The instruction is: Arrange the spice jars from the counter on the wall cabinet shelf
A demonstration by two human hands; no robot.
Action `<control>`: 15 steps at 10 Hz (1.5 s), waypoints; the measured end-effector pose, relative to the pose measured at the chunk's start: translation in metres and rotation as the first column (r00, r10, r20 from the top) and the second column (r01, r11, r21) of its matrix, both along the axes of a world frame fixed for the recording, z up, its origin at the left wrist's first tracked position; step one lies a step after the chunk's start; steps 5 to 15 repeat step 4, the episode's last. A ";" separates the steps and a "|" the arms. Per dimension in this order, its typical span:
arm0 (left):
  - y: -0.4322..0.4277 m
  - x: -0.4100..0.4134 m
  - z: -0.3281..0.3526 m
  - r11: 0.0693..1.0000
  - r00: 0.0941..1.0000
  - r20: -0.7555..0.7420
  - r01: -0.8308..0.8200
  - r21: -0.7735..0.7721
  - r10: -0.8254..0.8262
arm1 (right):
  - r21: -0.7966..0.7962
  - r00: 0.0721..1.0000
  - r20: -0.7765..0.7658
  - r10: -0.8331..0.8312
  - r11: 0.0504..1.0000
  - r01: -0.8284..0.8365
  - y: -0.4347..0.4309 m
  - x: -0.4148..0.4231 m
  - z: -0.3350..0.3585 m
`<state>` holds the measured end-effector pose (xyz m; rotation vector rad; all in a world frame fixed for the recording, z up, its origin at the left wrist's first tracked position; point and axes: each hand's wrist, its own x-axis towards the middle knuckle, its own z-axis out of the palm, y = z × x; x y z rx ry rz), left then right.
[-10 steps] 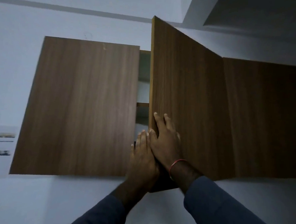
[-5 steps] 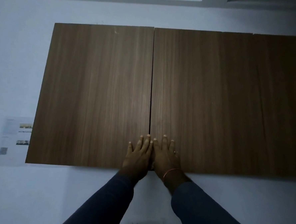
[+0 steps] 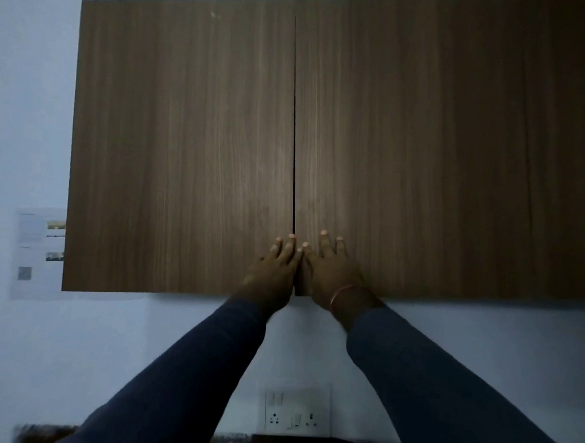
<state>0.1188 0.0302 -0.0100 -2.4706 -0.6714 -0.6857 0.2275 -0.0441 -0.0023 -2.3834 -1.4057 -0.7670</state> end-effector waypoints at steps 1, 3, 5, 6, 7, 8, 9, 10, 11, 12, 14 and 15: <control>-0.013 -0.015 -0.006 1.000 0.999 -0.035 -0.018 0.016 0.019 | 0.057 0.996 -0.049 0.070 0.996 -0.067 -0.030 -0.008 0.000; -0.056 -0.050 -0.030 0.997 0.998 -0.010 -0.056 0.061 0.057 | 0.171 0.990 -0.043 0.132 0.978 -0.122 -0.075 -0.017 -0.044; -0.080 -0.057 -0.027 0.991 1.000 0.015 -0.015 0.130 0.013 | 0.245 0.989 -0.021 0.148 0.959 -0.139 -0.094 -0.027 -0.037; -0.080 -0.057 -0.027 0.991 1.000 0.015 -0.015 0.130 0.013 | 0.245 0.989 -0.021 0.148 0.959 -0.139 -0.094 -0.027 -0.037; -0.080 -0.057 -0.027 0.991 1.000 0.015 -0.015 0.130 0.013 | 0.245 0.989 -0.021 0.148 0.959 -0.139 -0.094 -0.027 -0.037; -0.080 -0.057 -0.027 0.991 1.000 0.015 -0.015 0.130 0.013 | 0.245 0.989 -0.021 0.148 0.959 -0.139 -0.094 -0.027 -0.037; -0.080 -0.057 -0.027 0.991 1.000 0.015 -0.015 0.130 0.013 | 0.245 0.989 -0.021 0.148 0.959 -0.139 -0.094 -0.027 -0.037; -0.080 -0.057 -0.027 0.991 1.000 0.015 -0.015 0.130 0.013 | 0.245 0.989 -0.021 0.148 0.959 -0.139 -0.094 -0.027 -0.037; -0.080 -0.057 -0.027 0.991 1.000 0.015 -0.015 0.130 0.013 | 0.245 0.989 -0.021 0.148 0.959 -0.139 -0.094 -0.027 -0.037; -0.080 -0.057 -0.027 0.991 1.000 0.015 -0.015 0.130 0.013 | 0.245 0.989 -0.021 0.148 0.959 -0.139 -0.094 -0.027 -0.037; -0.080 -0.057 -0.027 0.991 1.000 0.015 -0.015 0.130 0.013 | 0.245 0.989 -0.021 0.148 0.959 -0.139 -0.094 -0.027 -0.037; -0.080 -0.057 -0.027 0.991 1.000 0.015 -0.015 0.130 0.013 | 0.245 0.989 -0.021 0.148 0.959 -0.139 -0.094 -0.027 -0.037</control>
